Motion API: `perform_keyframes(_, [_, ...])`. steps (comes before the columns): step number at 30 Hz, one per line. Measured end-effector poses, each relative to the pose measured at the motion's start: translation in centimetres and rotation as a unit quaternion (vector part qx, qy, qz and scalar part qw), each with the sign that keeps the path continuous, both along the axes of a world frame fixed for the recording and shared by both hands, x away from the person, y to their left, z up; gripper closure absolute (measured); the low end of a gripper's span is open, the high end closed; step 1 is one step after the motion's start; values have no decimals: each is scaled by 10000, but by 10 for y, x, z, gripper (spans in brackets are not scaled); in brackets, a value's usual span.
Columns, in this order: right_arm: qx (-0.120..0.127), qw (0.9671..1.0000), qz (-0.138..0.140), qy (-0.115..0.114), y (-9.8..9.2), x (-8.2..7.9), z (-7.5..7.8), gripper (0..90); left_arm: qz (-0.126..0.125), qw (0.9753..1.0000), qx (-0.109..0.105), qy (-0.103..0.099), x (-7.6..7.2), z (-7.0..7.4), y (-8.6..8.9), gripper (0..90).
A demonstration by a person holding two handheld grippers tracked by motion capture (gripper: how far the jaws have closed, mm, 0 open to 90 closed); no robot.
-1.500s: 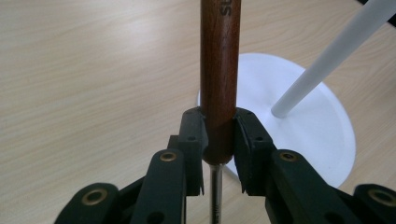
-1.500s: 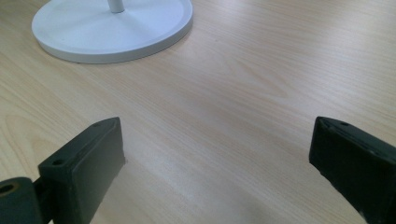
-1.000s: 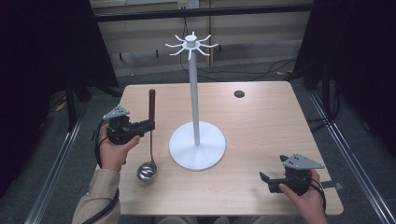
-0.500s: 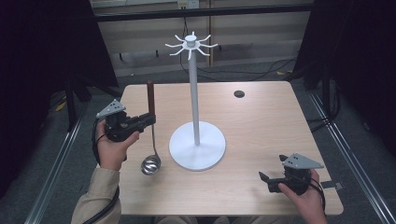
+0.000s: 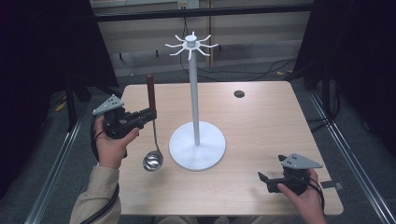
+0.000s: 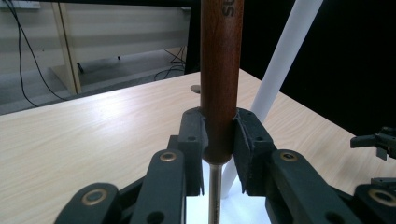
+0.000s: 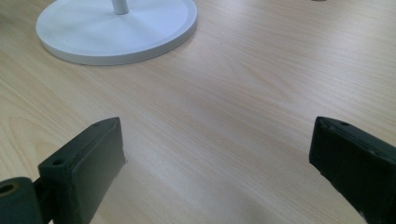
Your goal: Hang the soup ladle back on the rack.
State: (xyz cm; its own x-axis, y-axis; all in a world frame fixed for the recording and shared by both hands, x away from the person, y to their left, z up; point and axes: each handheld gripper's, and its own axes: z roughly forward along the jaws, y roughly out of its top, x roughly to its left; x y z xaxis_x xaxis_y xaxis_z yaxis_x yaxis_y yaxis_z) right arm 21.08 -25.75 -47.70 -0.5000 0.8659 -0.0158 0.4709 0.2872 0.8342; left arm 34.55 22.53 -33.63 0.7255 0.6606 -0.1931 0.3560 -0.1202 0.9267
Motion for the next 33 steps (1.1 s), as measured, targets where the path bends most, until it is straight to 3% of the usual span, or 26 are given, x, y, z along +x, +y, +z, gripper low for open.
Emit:
perform_keyframes(13, [4, 10000, -13, -20, 0, 0, 1, 29, -67, 9998, -130, -158, -4, 17, -5, 745])
perform_keyframes(33, [18, 10000, -22, -27, -1, -1, 2, 28, -392, 9977, -351, -428, -11, 42, -13, 744])
